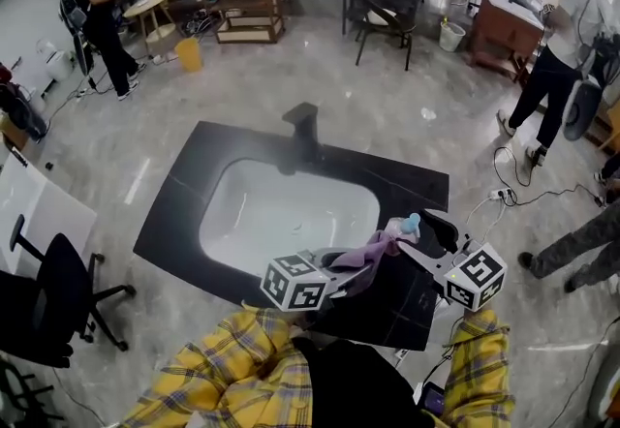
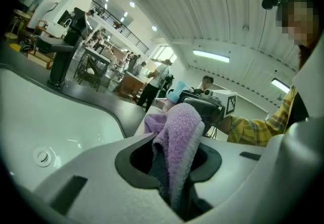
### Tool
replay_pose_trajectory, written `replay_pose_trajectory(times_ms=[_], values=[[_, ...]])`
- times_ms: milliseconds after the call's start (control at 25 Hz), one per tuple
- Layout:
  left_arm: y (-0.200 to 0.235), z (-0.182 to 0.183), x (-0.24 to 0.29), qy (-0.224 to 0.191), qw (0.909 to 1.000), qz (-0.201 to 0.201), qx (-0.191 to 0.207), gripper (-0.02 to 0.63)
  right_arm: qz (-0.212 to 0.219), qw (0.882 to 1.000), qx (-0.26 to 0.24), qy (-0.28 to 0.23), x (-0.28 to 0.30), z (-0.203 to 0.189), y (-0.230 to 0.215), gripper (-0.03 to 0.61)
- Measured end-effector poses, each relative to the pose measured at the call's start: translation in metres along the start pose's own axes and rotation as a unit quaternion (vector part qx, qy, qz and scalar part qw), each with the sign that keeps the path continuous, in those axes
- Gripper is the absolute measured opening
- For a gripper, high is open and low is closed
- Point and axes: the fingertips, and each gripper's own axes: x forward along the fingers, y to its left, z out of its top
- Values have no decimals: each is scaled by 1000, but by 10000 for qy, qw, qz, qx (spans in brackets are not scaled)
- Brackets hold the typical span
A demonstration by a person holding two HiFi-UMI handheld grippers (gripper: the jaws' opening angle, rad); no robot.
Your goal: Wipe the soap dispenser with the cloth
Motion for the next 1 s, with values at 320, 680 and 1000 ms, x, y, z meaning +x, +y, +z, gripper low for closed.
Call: replay_pose_trajectory(times_ms=[320,680,1000], values=[[7,10,-8,-171,9997,162,2,87,908,9950,-351,226,22,3,5,272],[13,15,-12,-286,9992,273,-42,87,992,9938,-474,149,29,4,10,117],[13,16,-7,-262,9995,145,-25,87,311,9989,-288,221,30,1,4,114]])
